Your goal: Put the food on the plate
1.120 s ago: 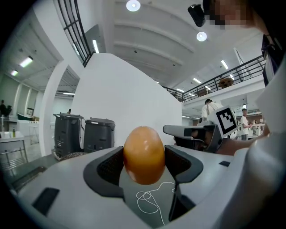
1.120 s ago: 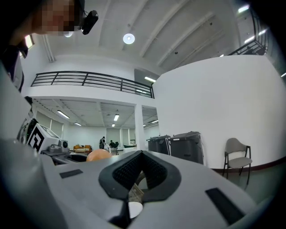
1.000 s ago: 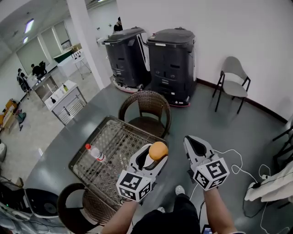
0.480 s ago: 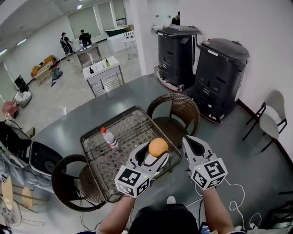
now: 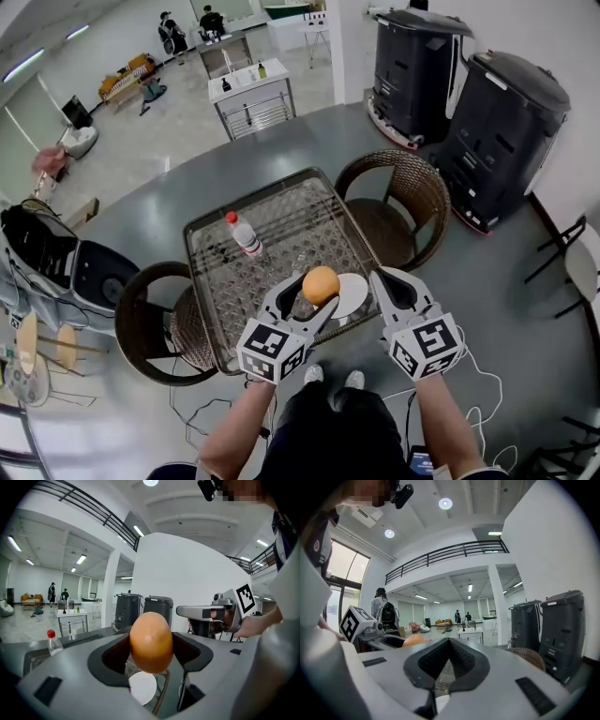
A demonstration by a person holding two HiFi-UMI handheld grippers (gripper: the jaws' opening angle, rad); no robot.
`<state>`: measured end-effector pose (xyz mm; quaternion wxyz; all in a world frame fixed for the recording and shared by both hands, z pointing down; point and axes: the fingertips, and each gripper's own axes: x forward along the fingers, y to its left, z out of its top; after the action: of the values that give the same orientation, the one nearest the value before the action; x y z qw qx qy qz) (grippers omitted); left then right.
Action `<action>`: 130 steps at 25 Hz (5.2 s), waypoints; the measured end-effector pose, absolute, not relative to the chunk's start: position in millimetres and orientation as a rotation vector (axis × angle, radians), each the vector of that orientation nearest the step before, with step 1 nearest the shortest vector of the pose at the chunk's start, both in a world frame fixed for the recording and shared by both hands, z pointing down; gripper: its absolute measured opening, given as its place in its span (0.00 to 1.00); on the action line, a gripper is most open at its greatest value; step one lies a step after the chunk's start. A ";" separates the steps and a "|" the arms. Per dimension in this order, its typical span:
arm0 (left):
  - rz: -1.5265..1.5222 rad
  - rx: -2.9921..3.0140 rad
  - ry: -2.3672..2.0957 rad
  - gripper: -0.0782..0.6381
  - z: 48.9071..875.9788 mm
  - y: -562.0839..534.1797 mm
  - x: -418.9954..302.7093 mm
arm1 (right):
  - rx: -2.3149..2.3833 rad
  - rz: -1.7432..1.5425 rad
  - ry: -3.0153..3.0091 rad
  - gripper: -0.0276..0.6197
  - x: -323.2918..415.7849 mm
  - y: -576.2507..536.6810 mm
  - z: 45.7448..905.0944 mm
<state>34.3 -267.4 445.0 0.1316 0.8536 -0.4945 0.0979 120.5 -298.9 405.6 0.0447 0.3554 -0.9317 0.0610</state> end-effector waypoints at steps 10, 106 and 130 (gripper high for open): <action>0.489 2.385 -1.244 0.52 544.5 -289.0 39.3 | 1.095 0.351 -2.648 0.05 115.7 -309.1 495.4; 0.048 2.610 -1.362 0.12 352.2 -307.8 54.3 | 1.211 0.208 -2.935 0.05 107.5 -328.4 342.1; 0.039 2.631 -1.344 0.12 341.2 -304.1 51.2 | 1.181 0.200 -2.964 0.05 100.3 -321.0 335.8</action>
<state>51.2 -304.1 341.2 0.0932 0.8866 -0.4529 0.0132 100.3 -321.0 335.8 -0.0277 0.3693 -0.9268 0.0625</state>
